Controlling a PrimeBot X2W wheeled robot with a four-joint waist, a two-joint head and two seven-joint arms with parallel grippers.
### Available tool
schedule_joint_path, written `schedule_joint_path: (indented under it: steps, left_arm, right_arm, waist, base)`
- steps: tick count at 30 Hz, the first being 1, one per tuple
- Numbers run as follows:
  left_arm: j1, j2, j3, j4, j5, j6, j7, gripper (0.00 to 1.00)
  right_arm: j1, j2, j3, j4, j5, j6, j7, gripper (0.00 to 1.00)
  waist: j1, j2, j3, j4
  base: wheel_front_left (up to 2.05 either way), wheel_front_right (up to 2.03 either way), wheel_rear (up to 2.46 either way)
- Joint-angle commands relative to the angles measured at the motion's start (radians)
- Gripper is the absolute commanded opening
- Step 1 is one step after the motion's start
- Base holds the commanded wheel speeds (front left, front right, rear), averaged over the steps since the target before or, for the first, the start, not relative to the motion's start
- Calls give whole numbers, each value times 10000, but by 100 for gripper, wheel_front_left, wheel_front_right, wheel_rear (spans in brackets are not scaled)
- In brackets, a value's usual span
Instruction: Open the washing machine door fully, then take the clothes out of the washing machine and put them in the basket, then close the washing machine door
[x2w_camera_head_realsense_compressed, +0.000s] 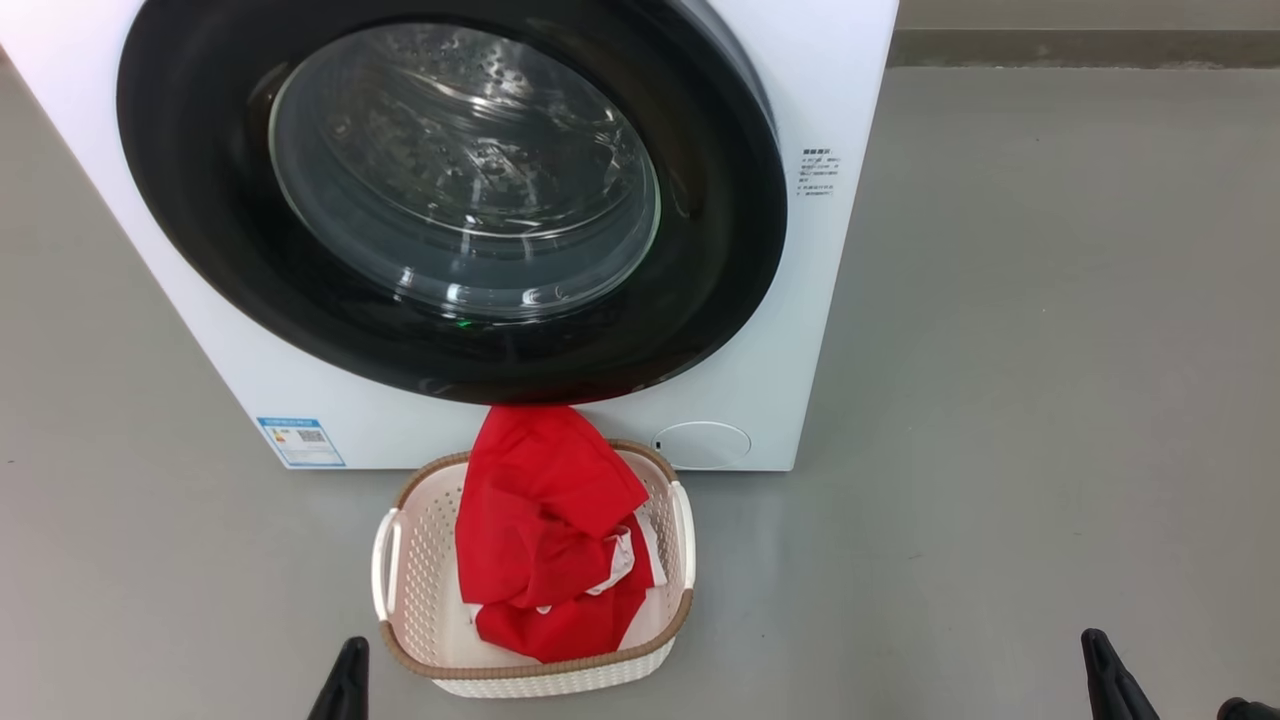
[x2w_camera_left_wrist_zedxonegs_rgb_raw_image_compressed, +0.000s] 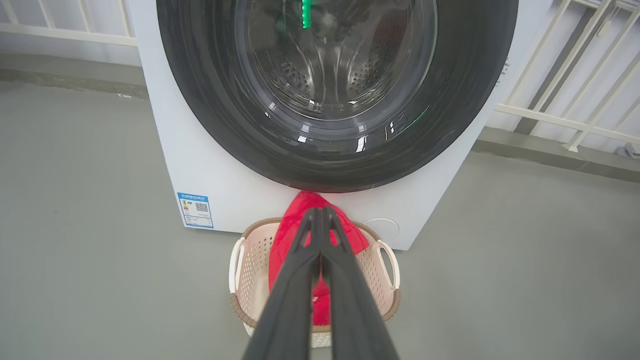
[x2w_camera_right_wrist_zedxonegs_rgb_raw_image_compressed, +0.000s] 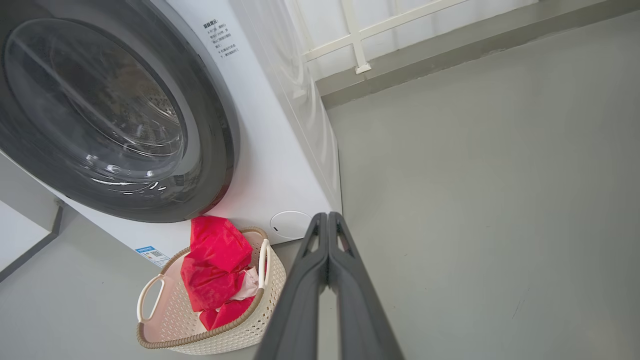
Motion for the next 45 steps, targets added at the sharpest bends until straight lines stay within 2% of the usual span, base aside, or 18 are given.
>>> schedule_joint_path:
  steps: [1,3,8,45]
  left_arm:
    - [-94,85,29,-203,-295,-2,45,0]
    - [-118,96,35,-204,-529,-3,97,0]
    - [-206,124,47,-181,-1108,-6,227,0]
    - [-774,266,208,-124,-5212,-26,1204,0]
  right_arm:
    - [-120,-128,-36,-219,302,0,57,0]
    - [-163,-120,-41,-224,472,-1,116,0]
    - [-299,-100,-53,-212,893,-1,261,0]
    - [-1215,46,-155,-214,3923,-4,1325,0]
  waist:
    - [17,-1,-10,-8]
    - [22,-1,-24,-18]
    - [1,-1,-8,-41]
    - [0,-1,-47,-209]
  base:
    - [0,0,0]
    - [0,0,0]
    - [0,0,0]
    - [0,0,0]
